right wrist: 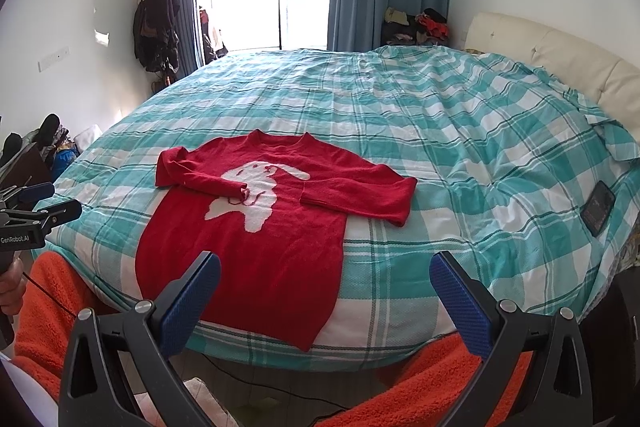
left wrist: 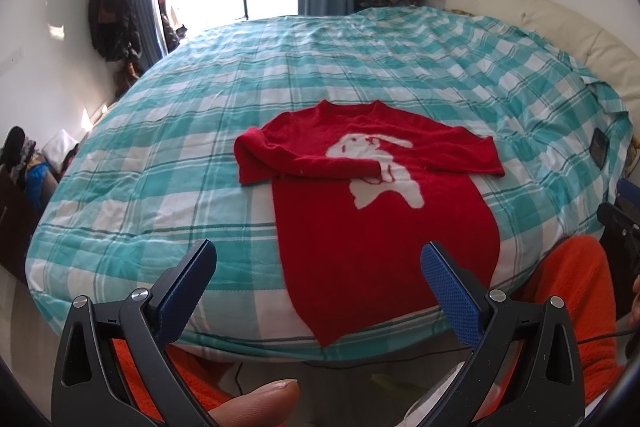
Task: Fold small clothes
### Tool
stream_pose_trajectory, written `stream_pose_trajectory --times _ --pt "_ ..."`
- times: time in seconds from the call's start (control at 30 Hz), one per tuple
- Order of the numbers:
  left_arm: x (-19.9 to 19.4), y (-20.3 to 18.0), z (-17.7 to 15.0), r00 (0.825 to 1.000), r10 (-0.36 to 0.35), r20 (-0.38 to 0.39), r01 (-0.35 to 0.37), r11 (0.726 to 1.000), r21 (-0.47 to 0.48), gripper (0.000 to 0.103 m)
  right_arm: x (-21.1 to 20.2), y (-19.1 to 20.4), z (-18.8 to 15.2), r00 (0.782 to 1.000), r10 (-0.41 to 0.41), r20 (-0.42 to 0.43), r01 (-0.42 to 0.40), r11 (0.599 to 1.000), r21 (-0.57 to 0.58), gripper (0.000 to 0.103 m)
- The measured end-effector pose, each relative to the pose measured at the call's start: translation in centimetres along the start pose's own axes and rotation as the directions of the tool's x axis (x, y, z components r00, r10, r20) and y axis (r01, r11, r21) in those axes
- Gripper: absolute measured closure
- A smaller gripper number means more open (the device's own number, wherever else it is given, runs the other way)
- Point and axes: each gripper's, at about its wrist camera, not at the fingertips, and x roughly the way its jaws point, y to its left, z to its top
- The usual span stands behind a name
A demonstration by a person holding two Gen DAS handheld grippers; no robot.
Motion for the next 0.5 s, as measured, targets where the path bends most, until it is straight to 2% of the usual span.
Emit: stream_pose_trajectory --times 0.5 --pt "0.03 -0.03 -0.12 1.000 0.002 0.003 -0.002 1.000 0.002 0.001 0.06 0.35 0.15 1.000 0.002 0.003 -0.002 1.000 -0.003 0.000"
